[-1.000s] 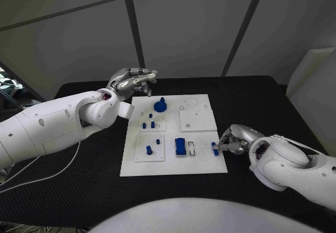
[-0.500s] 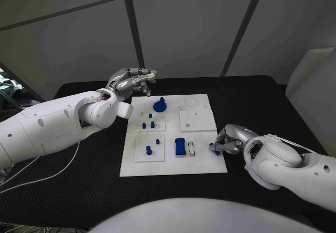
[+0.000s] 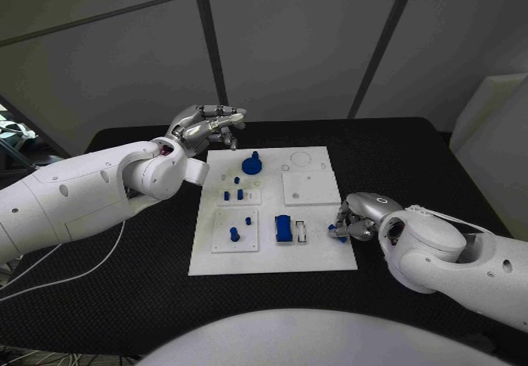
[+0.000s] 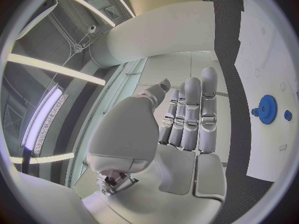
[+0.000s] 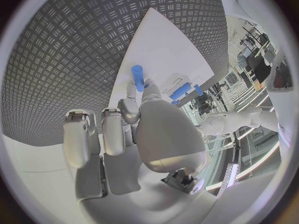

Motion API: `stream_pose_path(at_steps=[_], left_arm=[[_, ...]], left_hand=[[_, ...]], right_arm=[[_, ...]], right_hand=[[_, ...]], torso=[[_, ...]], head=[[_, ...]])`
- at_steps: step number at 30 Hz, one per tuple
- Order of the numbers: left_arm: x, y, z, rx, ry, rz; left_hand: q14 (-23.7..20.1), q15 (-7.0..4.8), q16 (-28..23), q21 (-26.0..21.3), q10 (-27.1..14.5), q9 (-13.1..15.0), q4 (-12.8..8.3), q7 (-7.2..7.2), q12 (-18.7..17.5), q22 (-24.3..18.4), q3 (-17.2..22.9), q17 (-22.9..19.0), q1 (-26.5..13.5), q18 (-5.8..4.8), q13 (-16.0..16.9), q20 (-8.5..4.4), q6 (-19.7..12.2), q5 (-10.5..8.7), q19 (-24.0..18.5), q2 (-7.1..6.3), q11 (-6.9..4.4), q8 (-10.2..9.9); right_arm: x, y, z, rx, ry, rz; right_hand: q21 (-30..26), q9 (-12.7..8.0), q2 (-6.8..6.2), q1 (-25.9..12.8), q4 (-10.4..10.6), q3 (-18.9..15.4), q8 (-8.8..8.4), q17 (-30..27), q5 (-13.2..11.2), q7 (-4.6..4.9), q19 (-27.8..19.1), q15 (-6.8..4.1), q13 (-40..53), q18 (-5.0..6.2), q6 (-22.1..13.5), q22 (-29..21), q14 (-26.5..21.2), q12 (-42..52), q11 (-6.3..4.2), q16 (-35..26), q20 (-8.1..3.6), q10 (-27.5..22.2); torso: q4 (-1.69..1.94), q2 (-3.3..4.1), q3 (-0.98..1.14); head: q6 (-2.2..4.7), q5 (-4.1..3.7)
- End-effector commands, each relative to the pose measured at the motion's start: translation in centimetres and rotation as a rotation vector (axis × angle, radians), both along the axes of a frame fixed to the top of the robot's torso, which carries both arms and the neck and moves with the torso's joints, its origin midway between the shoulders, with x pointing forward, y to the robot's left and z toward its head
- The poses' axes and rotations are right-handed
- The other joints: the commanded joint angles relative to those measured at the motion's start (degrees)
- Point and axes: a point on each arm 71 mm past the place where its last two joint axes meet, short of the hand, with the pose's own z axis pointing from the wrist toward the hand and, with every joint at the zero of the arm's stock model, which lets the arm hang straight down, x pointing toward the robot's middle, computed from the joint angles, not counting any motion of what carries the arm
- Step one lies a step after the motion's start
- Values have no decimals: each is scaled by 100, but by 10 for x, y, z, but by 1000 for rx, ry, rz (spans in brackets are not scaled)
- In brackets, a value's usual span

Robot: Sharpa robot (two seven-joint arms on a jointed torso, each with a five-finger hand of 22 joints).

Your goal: Assemble the parts on the task board

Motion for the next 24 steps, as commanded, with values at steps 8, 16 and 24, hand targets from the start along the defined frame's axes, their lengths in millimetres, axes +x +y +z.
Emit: stream_pose_path(at_steps=[8,16,24], left_arm=[[0,0,1,-7,-1,-8],[0,0,1,-6,-1,-7],[0,0,1,-6,-1,-7]], left_hand=[[-53,-1,23,-42,-48,-1,-1,19,25,-11,-42,-10,32,-23,-13,28,-47,21,7,23,17,31],[-53,-1,23,-42,-48,-1,-1,19,25,-11,-42,-10,32,-23,-13,28,-47,21,7,23,17,31],[-55,0,24,-44,-51,-2,1,19,26,-11,-44,-12,32,-23,-16,29,-51,21,6,25,17,34]], right_arm=[[-8,-2,-19,-307,61,124],[-8,2,-17,-259,39,110],[-11,2,-15,-49,93,0]], right_hand=[[-66,-90,86,290,-216,120,-230,61,-284,88,382,36,-120,-40,-176,1206,275,-187,53,-5,23,-193],[-32,-74,217,397,-282,299,-189,72,-94,27,411,2,-25,-51,-35,1244,282,-55,3,-5,7,-108],[60,-76,422,696,-447,778,-179,115,32,-69,481,-84,101,-80,108,1344,300,107,-91,18,-79,25]], torso=[[2,-1,1],[2,-1,4],[-6,1,10]], head=[[-14,2],[-14,16],[-14,46]])
